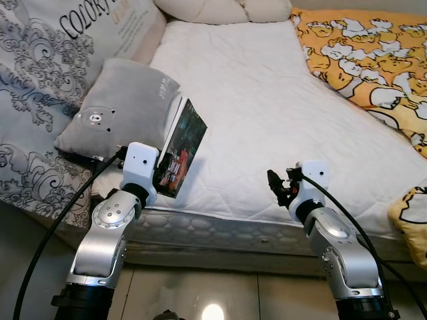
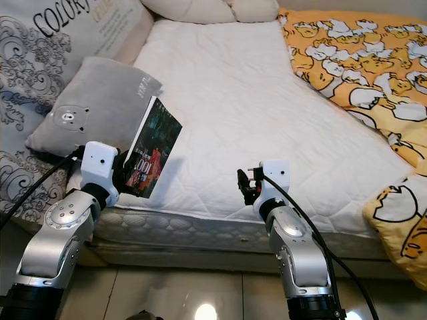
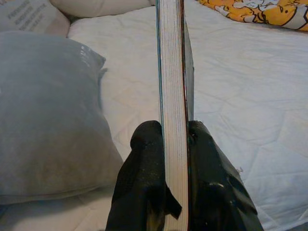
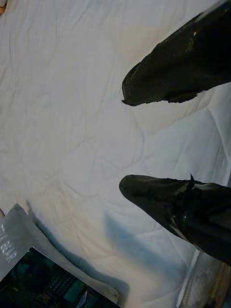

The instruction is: Clean up the room

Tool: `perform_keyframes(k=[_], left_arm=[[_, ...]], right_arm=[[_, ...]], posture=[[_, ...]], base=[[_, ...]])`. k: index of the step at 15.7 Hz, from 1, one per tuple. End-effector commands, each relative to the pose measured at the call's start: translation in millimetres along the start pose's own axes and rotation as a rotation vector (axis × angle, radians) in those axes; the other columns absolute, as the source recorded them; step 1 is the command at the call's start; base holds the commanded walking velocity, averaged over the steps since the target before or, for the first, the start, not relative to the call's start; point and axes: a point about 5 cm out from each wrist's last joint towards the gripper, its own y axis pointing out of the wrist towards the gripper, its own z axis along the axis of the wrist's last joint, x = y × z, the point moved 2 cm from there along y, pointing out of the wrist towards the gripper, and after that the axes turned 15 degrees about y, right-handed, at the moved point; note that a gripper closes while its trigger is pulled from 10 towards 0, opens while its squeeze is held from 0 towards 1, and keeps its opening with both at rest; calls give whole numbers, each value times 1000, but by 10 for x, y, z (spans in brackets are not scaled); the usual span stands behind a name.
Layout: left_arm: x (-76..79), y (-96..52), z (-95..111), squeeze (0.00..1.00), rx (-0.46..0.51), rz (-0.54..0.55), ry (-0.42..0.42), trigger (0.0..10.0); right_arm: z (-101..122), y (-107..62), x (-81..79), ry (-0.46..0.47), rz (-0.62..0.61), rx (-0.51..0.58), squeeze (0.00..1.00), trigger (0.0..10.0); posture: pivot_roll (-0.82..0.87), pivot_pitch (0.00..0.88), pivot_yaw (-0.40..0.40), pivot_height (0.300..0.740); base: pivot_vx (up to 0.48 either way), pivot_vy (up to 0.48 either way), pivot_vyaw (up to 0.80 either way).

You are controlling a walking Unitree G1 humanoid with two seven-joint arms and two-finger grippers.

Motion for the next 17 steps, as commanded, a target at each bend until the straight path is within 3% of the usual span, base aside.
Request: perform_keyframes(k=[1, 3, 6, 8, 13, 17], left_arm=[[-23, 5, 117, 0, 45, 6, 6, 10000], [-25, 3, 115, 0, 45, 3, 4, 10000], [-22, 3, 115, 0, 47, -2, 2, 10000], [-14, 1, 114, 0, 48, -7, -1, 10000], [3, -3, 115, 0, 50, -16, -5, 10000], [11, -7, 111, 0, 49, -20, -5, 10000]], right_arm=[[15, -7, 1, 3, 2, 9, 0, 10000], [25, 2, -19, -38, 16, 6, 0, 10000], [14, 9, -26, -72, 19, -4, 0, 10000], [7, -4, 5, -8, -9, 7, 0, 10000], [-26, -11, 11, 4, -12, -14, 0, 10000], [-13, -16, 27, -3, -16, -2, 0, 10000]], posture=[[63, 0, 20, 740], [62, 0, 22, 740], [61, 0, 23, 740], [60, 0, 24, 740], [59, 0, 23, 740], [58, 0, 25, 740]], base=[[281, 0, 0], [289, 0, 0], [313, 0, 800], [345, 0, 0], [362, 0, 0], [366, 0, -391]])
